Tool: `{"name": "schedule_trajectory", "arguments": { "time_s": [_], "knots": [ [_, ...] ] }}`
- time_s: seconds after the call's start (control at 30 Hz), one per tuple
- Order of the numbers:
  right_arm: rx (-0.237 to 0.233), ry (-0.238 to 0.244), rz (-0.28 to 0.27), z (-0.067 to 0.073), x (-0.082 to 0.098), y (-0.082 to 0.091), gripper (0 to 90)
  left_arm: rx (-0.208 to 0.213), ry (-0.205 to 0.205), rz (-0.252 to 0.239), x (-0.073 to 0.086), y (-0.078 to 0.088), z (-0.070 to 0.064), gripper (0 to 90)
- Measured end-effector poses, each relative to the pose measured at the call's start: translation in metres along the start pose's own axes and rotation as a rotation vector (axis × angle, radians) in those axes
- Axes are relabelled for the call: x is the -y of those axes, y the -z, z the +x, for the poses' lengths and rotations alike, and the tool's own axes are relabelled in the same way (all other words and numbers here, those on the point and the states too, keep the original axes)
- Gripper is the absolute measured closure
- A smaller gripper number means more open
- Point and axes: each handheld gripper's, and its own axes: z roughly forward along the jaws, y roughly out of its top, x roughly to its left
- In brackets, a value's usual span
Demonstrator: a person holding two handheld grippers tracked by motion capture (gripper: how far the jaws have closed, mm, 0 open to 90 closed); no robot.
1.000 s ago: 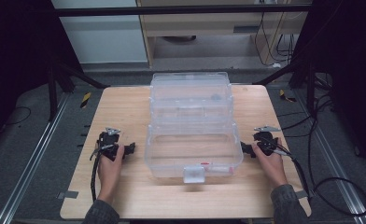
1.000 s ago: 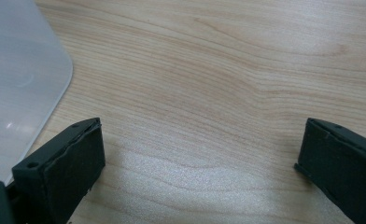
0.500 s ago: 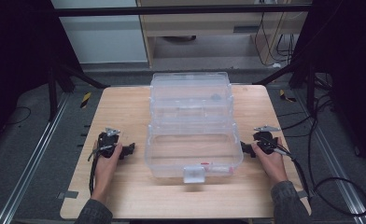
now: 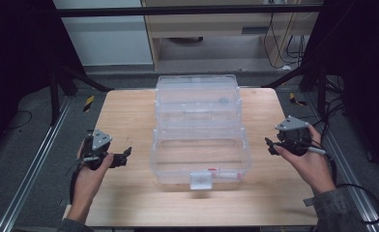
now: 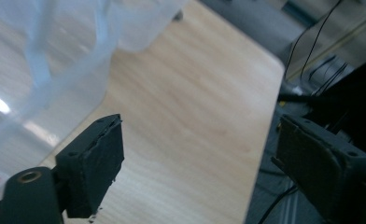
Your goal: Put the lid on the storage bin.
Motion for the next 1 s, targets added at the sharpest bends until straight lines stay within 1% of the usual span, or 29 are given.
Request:
{"name": "schedule_trajectory", "arguments": {
  "time_s": [0.03, 0.07, 0.1, 0.13, 0.17, 0.2, 0.23, 0.27, 0.3, 0.33, 0.37, 0.4, 0.43, 0.47, 0.5, 0.53, 0.57, 0.6, 0.63, 0.67, 0.73, 0.77, 0.8, 0.83, 0.87, 0.9, 0.93, 0.97, 1.0],
  "knots": [
    [0.001, 0.018, -0.008, -0.003, -0.008, 0.005, 18.4, 0.000, 0.000, 0.000, 0.000, 0.000, 0.000, 5.2],
    [0.001, 0.018, -0.008, -0.003, -0.008, 0.005, 18.4, 0.011, -0.002, -0.021, -0.009, 0.006, 0.001, 5.2],
    [-0.022, 0.045, -0.018, -0.008, -0.026, 0.011, 21.6, 0.059, 0.007, -0.035, -0.021, 0.012, 0.000, 5.2],
    [-0.031, 0.057, -0.014, -0.010, -0.034, 0.012, 22.1, 0.081, 0.009, -0.031, -0.025, 0.013, -0.002, 5.2],
    [-0.038, 0.062, -0.007, -0.012, -0.040, 0.012, 22.7, 0.106, 0.003, -0.026, -0.031, 0.013, -0.005, 5.2],
    [-0.053, 0.079, -0.006, -0.014, -0.050, 0.011, 24.4, 0.106, 0.003, -0.026, -0.031, 0.013, -0.005, 5.3],
    [-0.068, 0.097, -0.001, -0.016, -0.058, 0.011, 26.6, 0.139, -0.021, -0.018, -0.037, 0.014, -0.011, 5.4],
    [-0.082, 0.108, 0.001, -0.018, -0.066, 0.010, 28.1, 0.153, -0.023, -0.019, -0.040, 0.013, -0.014, 5.4],
    [-0.088, 0.120, 0.003, -0.020, -0.074, 0.009, 29.3, 0.159, -0.033, -0.018, -0.043, 0.013, -0.016, 5.4],
    [-0.095, 0.128, -0.002, -0.021, -0.080, 0.009, 32.7, 0.169, -0.051, -0.020, -0.047, 0.012, -0.020, 5.3],
    [-0.119, 0.157, -0.015, -0.022, -0.089, 0.009, 41.3, 0.183, -0.066, -0.019, -0.050, 0.011, -0.023, 5.0],
    [-0.119, 0.157, -0.015, -0.022, -0.089, 0.009, 41.3, 0.183, -0.066, -0.019, -0.050, 0.011, -0.023, 5.0],
    [-0.170, 0.186, -0.042, -0.024, -0.100, 0.011, 47.0, 0.230, -0.112, -0.030, -0.056, 0.008, -0.033, 4.9],
    [-0.178, 0.186, -0.046, -0.024, -0.103, 0.011, 50.2, 0.230, -0.112, -0.030, -0.056, 0.008, -0.033, 4.8],
    [-0.195, 0.185, -0.052, -0.025, -0.107, 0.012, 51.3, 0.270, -0.125, -0.042, -0.061, 0.003, -0.043, 4.7],
    [-0.202, 0.186, -0.053, -0.026, -0.109, 0.011, 51.9, 0.270, -0.125, -0.042, -0.061, 0.003, -0.043, 4.4],
    [-0.222, 0.187, -0.051, -0.026, -0.112, 0.010, 52.6, 0.289, -0.158, -0.041, -0.065, -0.002, -0.052, 4.2],
    [-0.222, 0.187, -0.051, -0.026, -0.112, 0.010, 52.6, 0.289, -0.158, -0.041, -0.065, -0.002, -0.052, 4.2],
    [-0.252, 0.197, -0.046, -0.026, -0.119, 0.008, 51.4, 0.301, -0.175, -0.031, -0.068, -0.003, -0.057, 4.2],
    [-0.261, 0.200, -0.048, -0.026, -0.122, 0.006, 49.8, 0.322, -0.199, -0.026, -0.074, -0.006, -0.064, 4.3],
    [-0.278, 0.205, -0.060, -0.024, -0.128, 0.005, 47.9, 0.331, -0.207, -0.024, -0.077, -0.008, -0.067, 4.3],
    [-0.294, 0.202, -0.065, -0.023, -0.132, 0.003, 47.4, 0.345, -0.222, -0.014, -0.082, -0.012, -0.073, 4.3],
    [-0.294, 0.202, -0.065, -0.023, -0.132, 0.003, 47.4, 0.345, -0.222, -0.014, -0.082, -0.012, -0.073, 4.2],
    [-0.319, 0.211, -0.064, -0.020, -0.138, -0.001, 46.1, 0.353, -0.223, 0.002, -0.086, -0.018, -0.077, 4.1],
    [-0.328, 0.220, -0.059, -0.018, -0.141, -0.002, 46.2, 0.356, -0.225, 0.019, -0.087, -0.022, -0.079, 4.0],
    [-0.338, 0.236, -0.058, -0.017, -0.146, -0.004, 45.7, 0.367, -0.226, 0.031, -0.087, -0.024, -0.081, 3.9],
    [-0.338, 0.236, -0.058, -0.017, -0.146, -0.004, 45.7, 0.367, -0.226, 0.031, -0.087, -0.024, -0.081, 3.6],
    [-0.344, 0.249, -0.062, -0.015, -0.156, -0.004, 47.3, 0.386, -0.252, 0.066, -0.089, -0.029, -0.086, 3.3],
    [-0.344, 0.249, -0.062, -0.015, -0.156, -0.004, 47.3, 0.386, -0.252, 0.066, -0.089, -0.029, -0.086, 3.3]
  ]
}}
